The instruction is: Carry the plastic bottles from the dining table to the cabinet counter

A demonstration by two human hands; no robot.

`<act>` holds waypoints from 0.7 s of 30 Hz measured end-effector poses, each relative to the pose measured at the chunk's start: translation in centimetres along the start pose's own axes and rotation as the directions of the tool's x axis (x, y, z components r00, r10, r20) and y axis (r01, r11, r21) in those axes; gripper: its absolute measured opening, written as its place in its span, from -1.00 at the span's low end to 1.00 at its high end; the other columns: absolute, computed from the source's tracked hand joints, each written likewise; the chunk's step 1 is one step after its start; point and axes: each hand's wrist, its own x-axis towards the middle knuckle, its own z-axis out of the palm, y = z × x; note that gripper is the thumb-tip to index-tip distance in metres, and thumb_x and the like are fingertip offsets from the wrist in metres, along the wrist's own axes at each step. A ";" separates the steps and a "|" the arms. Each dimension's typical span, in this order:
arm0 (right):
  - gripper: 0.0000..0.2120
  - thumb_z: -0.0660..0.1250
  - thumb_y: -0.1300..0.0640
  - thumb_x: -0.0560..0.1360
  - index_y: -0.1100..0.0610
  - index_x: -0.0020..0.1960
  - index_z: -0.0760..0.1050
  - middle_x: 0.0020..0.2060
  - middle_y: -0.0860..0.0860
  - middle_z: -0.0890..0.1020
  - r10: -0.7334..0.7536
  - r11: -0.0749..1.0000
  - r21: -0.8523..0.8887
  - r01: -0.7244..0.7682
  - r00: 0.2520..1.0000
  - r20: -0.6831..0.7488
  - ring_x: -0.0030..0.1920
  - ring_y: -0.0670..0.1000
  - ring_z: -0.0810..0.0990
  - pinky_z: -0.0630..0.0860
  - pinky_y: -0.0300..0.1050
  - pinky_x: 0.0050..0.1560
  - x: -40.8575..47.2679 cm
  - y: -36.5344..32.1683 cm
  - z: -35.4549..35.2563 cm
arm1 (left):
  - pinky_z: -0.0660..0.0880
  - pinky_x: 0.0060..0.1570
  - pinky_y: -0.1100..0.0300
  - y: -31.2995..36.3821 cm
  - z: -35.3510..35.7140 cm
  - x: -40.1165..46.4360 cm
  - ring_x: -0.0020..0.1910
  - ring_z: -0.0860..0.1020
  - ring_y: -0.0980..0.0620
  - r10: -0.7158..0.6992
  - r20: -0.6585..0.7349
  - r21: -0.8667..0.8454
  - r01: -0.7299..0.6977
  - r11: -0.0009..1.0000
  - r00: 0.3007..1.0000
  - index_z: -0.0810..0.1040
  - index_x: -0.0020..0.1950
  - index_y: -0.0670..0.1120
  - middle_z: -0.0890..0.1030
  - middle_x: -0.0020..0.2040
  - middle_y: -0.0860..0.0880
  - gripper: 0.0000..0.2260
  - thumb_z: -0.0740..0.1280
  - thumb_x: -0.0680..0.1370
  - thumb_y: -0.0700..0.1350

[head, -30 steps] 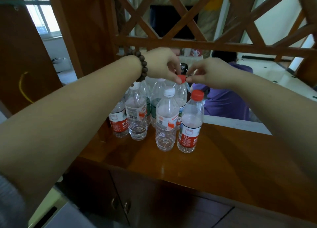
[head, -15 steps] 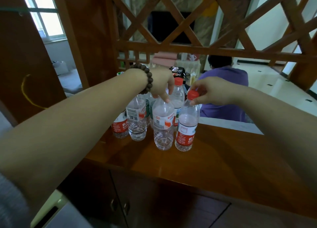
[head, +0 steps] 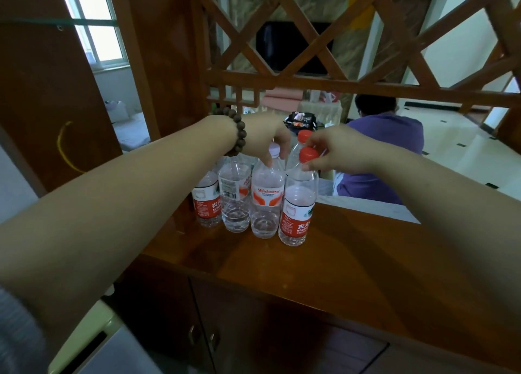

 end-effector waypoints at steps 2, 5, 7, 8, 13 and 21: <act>-0.52 0.46 -0.09 0.39 0.16 0.19 0.51 0.02 0.09 0.61 -0.005 1.000 -0.007 0.005 1.000 0.001 -0.02 0.08 0.59 0.53 0.02 0.06 0.1 -0.2 0.2 | 0.29 -0.03 0.27 0.0 0.1 -0.1 -0.02 0.38 0.16 0.028 -0.001 -0.031 -0.028 0.999 1.000 0.60 0.06 -0.07 0.45 -0.06 0.14 -0.77 0.49 0.42 -0.17; -0.52 0.45 -0.08 0.40 0.18 0.20 0.51 0.03 0.12 0.62 0.001 1.000 -0.010 -0.001 1.000 -0.001 -0.02 0.09 0.59 0.53 0.05 0.07 0.3 -0.3 0.3 | 0.28 -0.05 0.27 -0.3 0.6 -0.1 -0.04 0.38 0.16 0.039 -0.027 -0.041 -0.041 0.998 0.999 0.59 0.05 -0.03 0.44 -0.06 0.15 -0.78 0.48 0.43 -0.18; -0.51 0.45 -0.08 0.40 0.19 0.20 0.50 0.03 0.12 0.62 0.005 1.000 -0.016 -0.005 1.000 -0.005 -0.02 0.10 0.59 0.53 0.06 0.07 0.4 -0.3 0.4 | 0.29 -0.05 0.25 -0.6 0.8 0.0 -0.05 0.38 0.14 0.036 -0.049 -0.046 -0.038 0.998 0.998 0.59 0.04 0.01 0.44 -0.06 0.14 -0.78 0.48 0.43 -0.17; -0.51 0.45 -0.08 0.40 0.19 0.20 0.50 0.03 0.12 0.61 0.007 1.000 -0.014 -0.007 1.000 -0.008 -0.02 0.10 0.59 0.54 0.06 0.07 0.4 -0.3 0.4 | 0.29 -0.05 0.24 -0.7 0.9 -0.1 -0.04 0.38 0.14 0.041 -0.053 -0.048 -0.043 0.998 0.998 0.59 0.04 0.01 0.44 -0.07 0.15 -0.78 0.47 0.43 -0.17; -0.52 0.46 -0.06 0.40 0.16 0.21 0.50 0.03 0.11 0.62 0.019 1.000 0.021 -0.019 1.000 -0.003 -0.05 0.09 0.62 0.57 0.04 0.02 0.6 0.1 0.6 | 0.27 -0.03 0.26 -0.8 1.1 -0.1 -0.02 0.37 0.16 0.048 -0.070 -0.060 -0.053 0.997 0.996 0.59 0.09 -0.04 0.44 -0.07 0.16 -0.75 0.47 0.44 -0.20; -0.44 0.46 -0.08 0.39 0.16 0.29 0.45 0.10 0.11 0.58 0.014 1.000 0.000 -0.014 0.999 -0.041 0.04 0.08 0.55 0.49 -0.04 0.08 0.4 0.3 1.4 | 0.36 0.07 0.22 -0.7 1.8 0.1 0.14 0.45 0.06 -0.014 -0.069 -0.079 0.009 0.997 0.998 0.53 0.21 0.00 0.53 0.19 0.03 -0.63 0.48 0.43 -0.08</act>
